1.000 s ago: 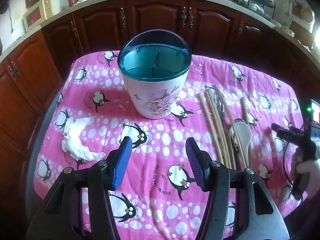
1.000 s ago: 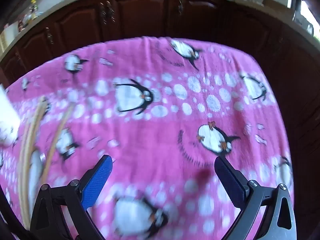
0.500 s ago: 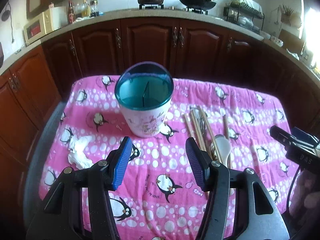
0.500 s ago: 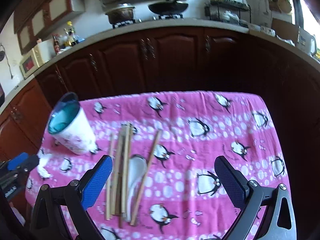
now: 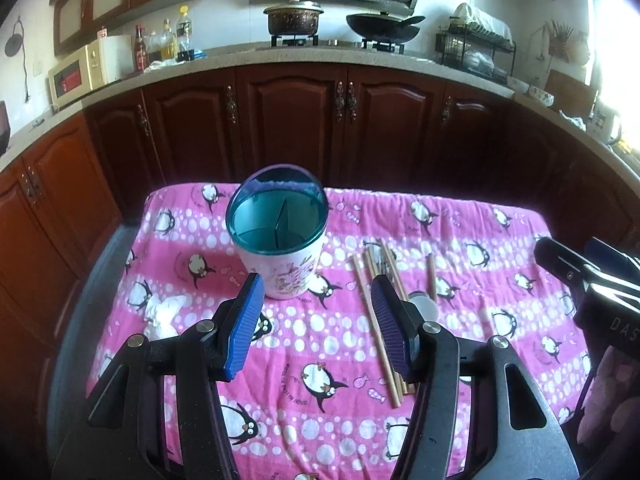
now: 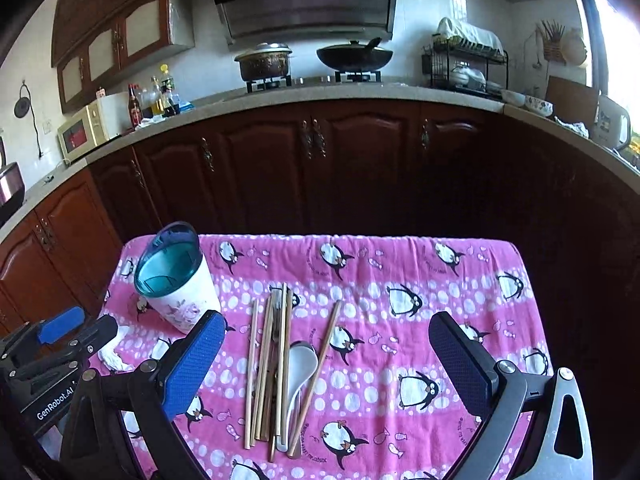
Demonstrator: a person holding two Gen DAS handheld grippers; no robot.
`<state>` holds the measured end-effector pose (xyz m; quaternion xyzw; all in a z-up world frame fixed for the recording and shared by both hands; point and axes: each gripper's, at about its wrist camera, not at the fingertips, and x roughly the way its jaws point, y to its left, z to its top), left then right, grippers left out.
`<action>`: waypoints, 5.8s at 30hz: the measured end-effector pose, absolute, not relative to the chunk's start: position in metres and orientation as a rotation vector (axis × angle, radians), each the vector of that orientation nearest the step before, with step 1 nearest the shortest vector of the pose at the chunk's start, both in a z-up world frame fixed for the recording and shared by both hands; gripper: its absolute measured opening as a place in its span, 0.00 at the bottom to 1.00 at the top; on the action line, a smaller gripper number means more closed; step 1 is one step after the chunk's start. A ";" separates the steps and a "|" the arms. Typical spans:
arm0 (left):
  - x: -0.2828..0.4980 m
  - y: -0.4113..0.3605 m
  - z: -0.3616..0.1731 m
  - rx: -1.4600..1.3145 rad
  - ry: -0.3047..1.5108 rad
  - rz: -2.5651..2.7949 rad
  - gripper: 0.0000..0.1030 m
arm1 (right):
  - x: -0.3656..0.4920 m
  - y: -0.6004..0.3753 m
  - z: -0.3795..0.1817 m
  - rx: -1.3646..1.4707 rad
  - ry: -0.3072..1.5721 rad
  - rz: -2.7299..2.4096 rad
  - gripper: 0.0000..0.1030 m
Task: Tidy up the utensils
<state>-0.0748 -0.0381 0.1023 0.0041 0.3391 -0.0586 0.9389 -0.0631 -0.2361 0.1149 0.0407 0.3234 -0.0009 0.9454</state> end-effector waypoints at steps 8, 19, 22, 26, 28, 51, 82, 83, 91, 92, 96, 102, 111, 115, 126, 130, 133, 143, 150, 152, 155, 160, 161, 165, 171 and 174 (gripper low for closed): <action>-0.078 -0.038 0.114 0.004 0.670 -0.117 0.54 | -0.068 -0.228 0.129 0.057 0.624 -0.002 0.99; -0.080 -0.037 0.121 -0.014 0.654 -0.123 0.54 | -0.071 -0.224 0.131 0.058 0.615 -0.005 0.99; -0.080 -0.039 0.121 -0.017 0.655 -0.129 0.54 | -0.070 -0.226 0.130 0.059 0.622 -0.010 0.99; -0.080 -0.040 0.122 -0.023 0.656 -0.129 0.54 | -0.070 -0.226 0.129 0.056 0.625 -0.010 0.99; -0.080 -0.040 0.122 -0.022 0.655 -0.129 0.54 | -0.069 -0.226 0.128 0.057 0.627 -0.007 0.99; -0.079 -0.042 0.120 -0.037 0.656 -0.140 0.54 | -0.066 -0.226 0.126 0.048 0.639 -0.011 0.99; -0.071 -0.044 0.111 -0.033 0.691 -0.151 0.54 | -0.058 -0.225 0.116 0.032 0.669 -0.008 0.99; -0.071 -0.044 0.111 -0.032 0.691 -0.150 0.54 | -0.057 -0.226 0.116 0.032 0.669 -0.007 0.99; -0.068 -0.044 0.107 -0.033 0.702 -0.152 0.54 | -0.054 -0.227 0.112 0.027 0.682 -0.007 0.99; -0.067 -0.043 0.105 -0.033 0.706 -0.152 0.54 | -0.054 -0.227 0.112 0.027 0.684 -0.007 0.99; -0.062 -0.042 0.099 -0.045 0.727 -0.156 0.54 | -0.051 -0.230 0.108 0.029 0.693 -0.008 0.99; -0.055 -0.042 0.087 -0.055 0.765 -0.181 0.54 | -0.043 -0.236 0.091 0.036 0.731 0.023 0.99; -0.031 -0.056 0.043 -0.052 0.864 -0.233 0.54 | -0.011 -0.254 0.043 0.086 0.837 0.100 0.81; -0.013 -0.068 0.025 -0.039 0.885 -0.242 0.54 | 0.014 -0.255 0.028 0.123 0.869 0.169 0.69; 0.020 -0.075 -0.009 -0.034 0.952 -0.202 0.53 | 0.110 -0.215 -0.024 0.113 1.013 0.334 0.31; 0.031 -0.076 -0.014 -0.037 0.962 -0.192 0.53 | 0.134 -0.204 -0.042 0.110 1.055 0.355 0.19; 0.041 -0.079 -0.020 -0.031 0.972 -0.184 0.53 | 0.144 -0.203 -0.052 0.124 1.081 0.380 0.10; 0.073 -0.096 -0.045 -0.022 1.019 -0.156 0.53 | 0.142 -0.238 -0.051 0.166 1.067 0.380 0.05; 0.091 -0.101 -0.059 -0.025 1.052 -0.142 0.46 | 0.138 -0.261 -0.048 0.186 1.068 0.345 0.06; 0.097 -0.100 -0.058 -0.030 1.050 -0.140 0.44 | 0.139 -0.262 -0.048 0.167 1.076 0.349 0.18; 0.109 -0.099 -0.059 -0.047 1.057 -0.142 0.41 | 0.143 -0.256 -0.051 0.157 1.074 0.347 0.34; 0.122 -0.089 -0.063 -0.052 1.078 -0.150 0.19 | 0.157 -0.252 -0.057 0.149 1.083 0.347 0.22; 0.126 -0.088 -0.064 -0.062 1.078 -0.161 0.16 | 0.160 -0.250 -0.060 0.148 1.087 0.348 0.18; 0.129 -0.084 -0.063 -0.068 1.089 -0.200 0.06 | 0.163 -0.249 -0.067 0.149 1.080 0.344 0.06; 0.115 -0.080 -0.043 -0.133 1.089 -0.278 0.04 | 0.137 -0.270 -0.042 0.218 1.017 0.384 0.05; 0.097 -0.074 -0.023 -0.134 1.046 -0.316 0.04 | 0.120 -0.277 -0.023 0.253 0.980 0.410 0.05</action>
